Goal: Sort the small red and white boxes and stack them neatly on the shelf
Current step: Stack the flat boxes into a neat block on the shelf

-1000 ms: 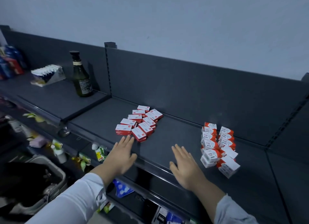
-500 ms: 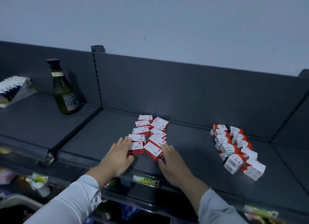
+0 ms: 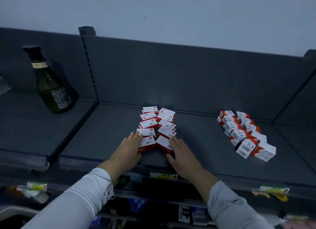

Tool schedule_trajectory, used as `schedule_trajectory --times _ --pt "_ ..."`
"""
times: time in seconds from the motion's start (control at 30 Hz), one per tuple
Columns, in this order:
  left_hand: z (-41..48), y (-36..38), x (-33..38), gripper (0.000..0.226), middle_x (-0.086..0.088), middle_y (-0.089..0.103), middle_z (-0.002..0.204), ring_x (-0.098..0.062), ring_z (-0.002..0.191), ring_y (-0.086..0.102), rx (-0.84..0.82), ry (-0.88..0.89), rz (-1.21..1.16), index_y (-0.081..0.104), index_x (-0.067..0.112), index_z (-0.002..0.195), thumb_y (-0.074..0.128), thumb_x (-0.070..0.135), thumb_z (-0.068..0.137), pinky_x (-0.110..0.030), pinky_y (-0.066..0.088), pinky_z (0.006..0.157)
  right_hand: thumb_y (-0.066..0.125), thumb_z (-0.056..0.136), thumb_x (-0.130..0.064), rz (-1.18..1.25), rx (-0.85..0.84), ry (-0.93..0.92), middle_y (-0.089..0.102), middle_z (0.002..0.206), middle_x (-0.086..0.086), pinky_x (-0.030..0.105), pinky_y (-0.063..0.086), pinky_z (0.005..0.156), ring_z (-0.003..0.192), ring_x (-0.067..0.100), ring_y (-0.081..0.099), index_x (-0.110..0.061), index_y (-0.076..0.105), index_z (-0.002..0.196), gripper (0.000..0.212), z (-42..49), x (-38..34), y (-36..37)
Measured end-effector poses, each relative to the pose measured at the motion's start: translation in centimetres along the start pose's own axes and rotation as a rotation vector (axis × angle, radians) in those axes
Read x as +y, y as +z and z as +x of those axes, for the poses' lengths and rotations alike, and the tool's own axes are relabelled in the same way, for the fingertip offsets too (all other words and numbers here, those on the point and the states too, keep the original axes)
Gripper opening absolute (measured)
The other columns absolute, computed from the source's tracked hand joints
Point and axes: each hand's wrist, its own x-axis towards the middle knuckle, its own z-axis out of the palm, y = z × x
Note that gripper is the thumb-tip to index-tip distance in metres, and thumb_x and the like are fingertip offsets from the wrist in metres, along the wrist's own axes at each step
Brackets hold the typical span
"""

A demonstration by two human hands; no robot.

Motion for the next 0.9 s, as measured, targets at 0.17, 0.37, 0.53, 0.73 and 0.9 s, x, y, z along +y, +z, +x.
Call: schedule_trajectory --times 0.17,0.37,0.53,0.73,0.9 --pt "0.4 0.8 -0.1 0.067 -0.001 0.007 0.164 -0.02 0.151 0.006 0.065 -0.012 -0.047 0.016 0.017 0.154 0.046 -0.001 0.097 -0.032 0.005 0.12 0.052 0.1 -0.025 0.071 0.089 -0.02 0.019 0.162 -0.005 0.03 0.017 0.121 0.148 0.021 0.018 -0.021 0.026 0.153 0.059 0.9 0.8 0.6" --pt "1.4 1.5 -0.2 0.064 0.0 0.018 0.161 -0.019 0.15 0.014 0.202 -0.002 -0.119 0.027 0.018 0.152 0.043 -0.006 0.095 -0.021 0.006 0.116 0.056 0.097 -0.017 0.053 0.119 -0.031 0.038 0.144 0.003 0.03 0.038 0.108 0.128 0.02 0.041 -0.018 0.038 0.148 0.054 2.2 2.0 0.9" --pt "2.2 1.7 -0.2 0.057 -0.003 0.024 0.159 -0.021 0.147 0.024 0.235 -0.017 -0.147 0.034 0.017 0.15 0.045 0.0 0.096 -0.022 0.012 0.117 0.059 0.093 -0.011 0.075 0.149 -0.037 0.047 0.133 0.007 0.041 0.045 0.101 0.116 0.027 0.051 -0.018 0.047 0.142 0.051 3.2 2.5 1.2" --pt "3.7 1.5 -1.2 0.058 0.001 0.03 0.156 -0.018 0.141 0.033 0.189 0.014 -0.155 0.042 0.015 0.145 0.064 0.02 0.091 -0.024 0.022 0.115 0.06 0.094 -0.022 0.111 0.121 0.032 0.042 0.139 0.001 0.04 0.04 0.106 0.123 0.022 0.047 -0.022 0.04 0.145 0.055 4.2 2.5 1.0" --pt "4.6 1.3 -2.2 0.049 -0.004 0.043 0.147 -0.023 0.135 0.039 0.203 0.114 -0.145 0.06 0.012 0.126 0.076 0.026 0.082 -0.034 0.03 0.112 0.065 0.092 -0.025 0.189 0.197 0.072 0.048 0.131 -0.002 0.041 0.04 0.103 0.118 0.018 0.046 -0.022 0.048 0.14 0.05 4.0 2.2 1.4"
